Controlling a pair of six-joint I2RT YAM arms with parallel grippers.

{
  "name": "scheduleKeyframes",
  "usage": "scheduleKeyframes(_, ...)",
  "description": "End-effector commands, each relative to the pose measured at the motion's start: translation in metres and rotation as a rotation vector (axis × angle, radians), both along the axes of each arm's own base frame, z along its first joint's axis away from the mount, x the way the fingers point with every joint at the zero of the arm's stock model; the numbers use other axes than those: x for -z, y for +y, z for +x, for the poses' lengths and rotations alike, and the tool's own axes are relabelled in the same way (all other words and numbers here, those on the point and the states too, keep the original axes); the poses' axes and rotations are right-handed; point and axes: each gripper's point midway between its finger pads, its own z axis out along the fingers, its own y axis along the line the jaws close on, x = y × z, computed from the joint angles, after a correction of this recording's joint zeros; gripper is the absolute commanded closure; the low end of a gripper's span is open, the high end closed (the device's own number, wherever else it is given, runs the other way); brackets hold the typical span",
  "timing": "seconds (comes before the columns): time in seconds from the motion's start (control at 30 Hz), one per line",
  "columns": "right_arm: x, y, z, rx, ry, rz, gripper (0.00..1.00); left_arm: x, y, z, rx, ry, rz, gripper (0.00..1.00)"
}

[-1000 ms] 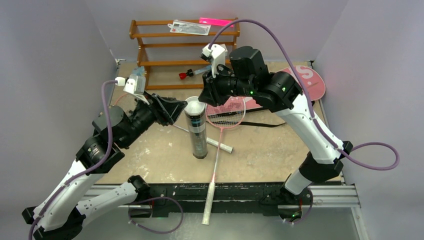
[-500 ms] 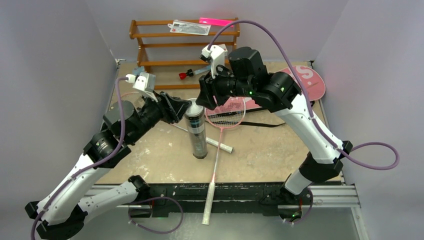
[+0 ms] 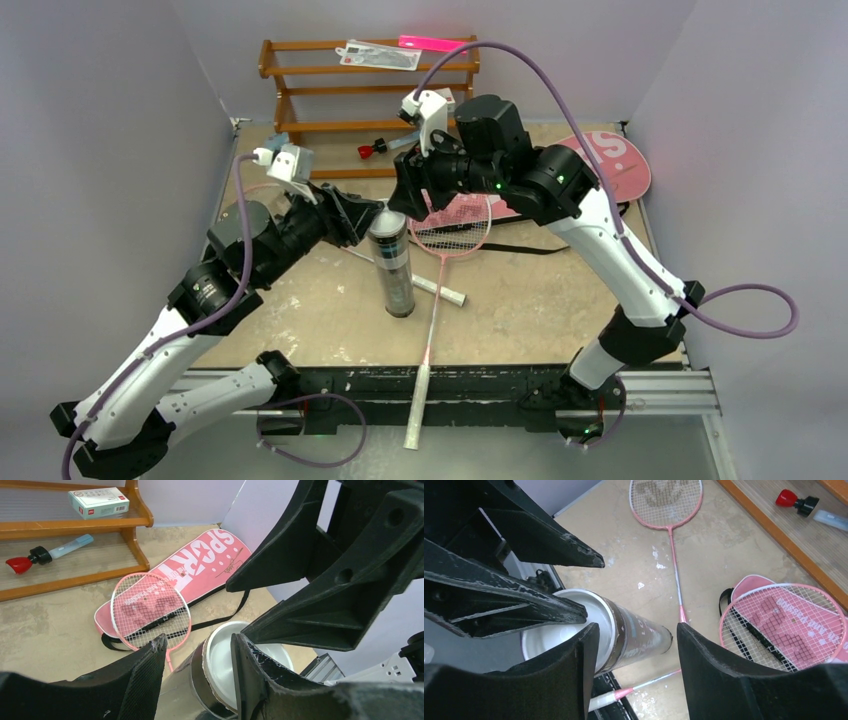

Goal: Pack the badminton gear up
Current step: Close the lid on the shuttle tube.

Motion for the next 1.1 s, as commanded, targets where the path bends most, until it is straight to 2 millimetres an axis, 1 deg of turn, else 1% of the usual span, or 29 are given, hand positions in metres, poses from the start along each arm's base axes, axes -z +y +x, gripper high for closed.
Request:
scheduleKeyframes(0.0, -0.033, -0.008, -0.005, 0.008, -0.068, 0.059, 0.38, -0.003, -0.003, 0.003, 0.005, -0.026, 0.007, 0.52)
scheduleKeyframes(0.17, -0.05, -0.011, -0.004, 0.022, -0.117, 0.113, 0.35, 0.001, -0.006, 0.006, 0.009, -0.018, 0.016, 0.52)
scheduleKeyframes(0.27, -0.051, -0.009, -0.009, -0.008, -0.12, 0.13, 0.35, 0.002, -0.008, 0.008, 0.01, -0.017, 0.018, 0.52)
scheduleKeyframes(0.33, -0.048, -0.009, -0.014, -0.032, -0.113, 0.135, 0.35, 0.002, -0.008, 0.008, 0.01, -0.018, 0.018, 0.52)
scheduleKeyframes(0.43, -0.038, -0.007, -0.017, -0.054, -0.101, 0.128, 0.22, 0.001, -0.008, 0.009, 0.009, -0.022, 0.018, 0.52)
scheduleKeyframes(0.5, -0.03, -0.006, -0.019, -0.064, -0.094, 0.126, 0.18, 0.0, -0.008, 0.009, 0.008, -0.023, 0.019, 0.52)
scheduleKeyframes(0.7, -0.013, -0.005, -0.02, -0.062, -0.079, 0.143, 0.19, 0.002, -0.009, 0.009, 0.01, -0.021, 0.023, 0.52)
scheduleKeyframes(0.9, -0.009, -0.005, -0.019, -0.044, -0.074, 0.155, 0.21, 0.005, -0.011, 0.009, 0.02, -0.016, 0.034, 0.52)
scheduleKeyframes(1.07, -0.011, -0.005, -0.023, -0.052, -0.068, 0.175, 0.21, 0.008, -0.012, 0.01, 0.023, -0.011, 0.042, 0.52)
